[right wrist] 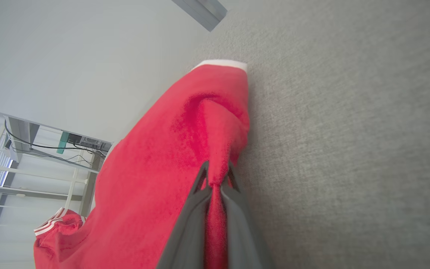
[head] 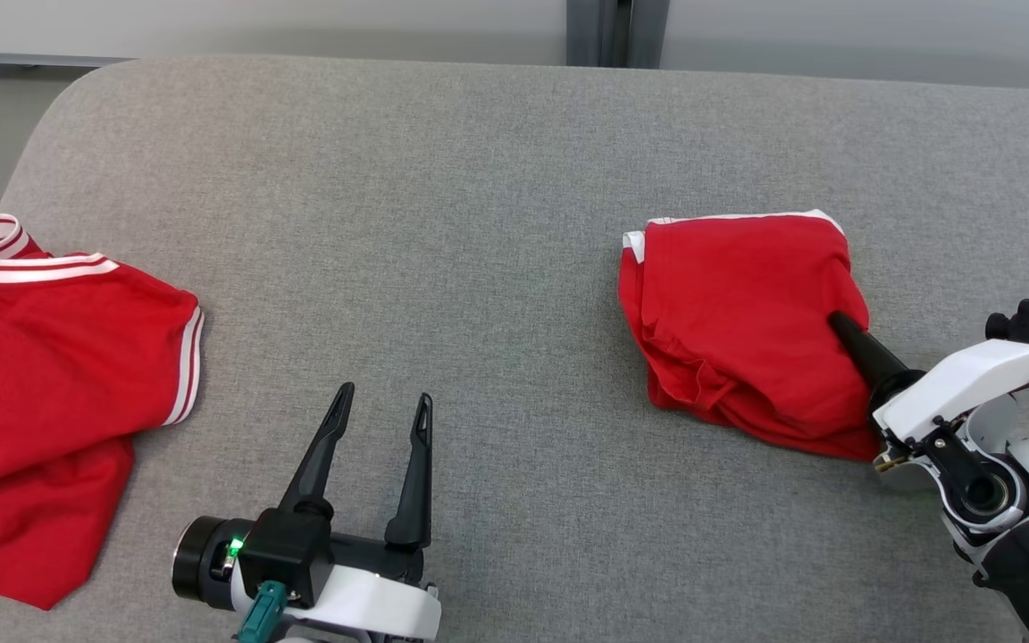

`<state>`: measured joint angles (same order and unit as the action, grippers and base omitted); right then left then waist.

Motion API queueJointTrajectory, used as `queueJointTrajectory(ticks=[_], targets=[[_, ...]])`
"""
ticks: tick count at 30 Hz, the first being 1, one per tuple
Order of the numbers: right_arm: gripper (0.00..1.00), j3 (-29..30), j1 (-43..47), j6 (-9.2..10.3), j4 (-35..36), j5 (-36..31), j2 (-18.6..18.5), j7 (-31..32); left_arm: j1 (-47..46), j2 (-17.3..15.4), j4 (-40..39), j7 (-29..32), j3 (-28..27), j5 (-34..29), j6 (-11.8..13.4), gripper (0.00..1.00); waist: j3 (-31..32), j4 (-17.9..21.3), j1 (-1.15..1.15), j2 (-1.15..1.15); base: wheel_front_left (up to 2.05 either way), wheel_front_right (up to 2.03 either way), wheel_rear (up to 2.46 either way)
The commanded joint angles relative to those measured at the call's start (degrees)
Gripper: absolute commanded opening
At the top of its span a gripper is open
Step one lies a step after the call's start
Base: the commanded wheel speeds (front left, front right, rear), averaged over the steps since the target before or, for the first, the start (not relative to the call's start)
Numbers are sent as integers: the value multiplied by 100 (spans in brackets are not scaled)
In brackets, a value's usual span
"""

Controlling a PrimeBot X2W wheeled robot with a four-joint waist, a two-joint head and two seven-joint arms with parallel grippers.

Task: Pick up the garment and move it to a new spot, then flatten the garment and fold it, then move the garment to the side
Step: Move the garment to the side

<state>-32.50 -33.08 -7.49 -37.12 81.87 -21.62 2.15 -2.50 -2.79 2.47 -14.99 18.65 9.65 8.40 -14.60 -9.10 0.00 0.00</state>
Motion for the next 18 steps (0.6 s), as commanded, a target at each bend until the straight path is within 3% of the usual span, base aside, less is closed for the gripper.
queueJointTrajectory(ticks=[1, 9, 18], targets=[[0, -28, -23, 0, 5, 34, -56, -76, -89, -21, 7, -21, -4, -14, 4, 100, 6, 3, 0, 0, 0, 0, 0], [0, -340, -184, 0, 16, -272, -248, -624, -86, -20, -44, -21, -48, -78, -22, 100, 3, 198, 0, 0, 0, 0, 0], [0, -750, -523, 0, -91, -532, -327, -1260, -182, -57, -119, -21, -110, -263, -128, 100, -98, 976, 0, 0, 0, 0, 0]])
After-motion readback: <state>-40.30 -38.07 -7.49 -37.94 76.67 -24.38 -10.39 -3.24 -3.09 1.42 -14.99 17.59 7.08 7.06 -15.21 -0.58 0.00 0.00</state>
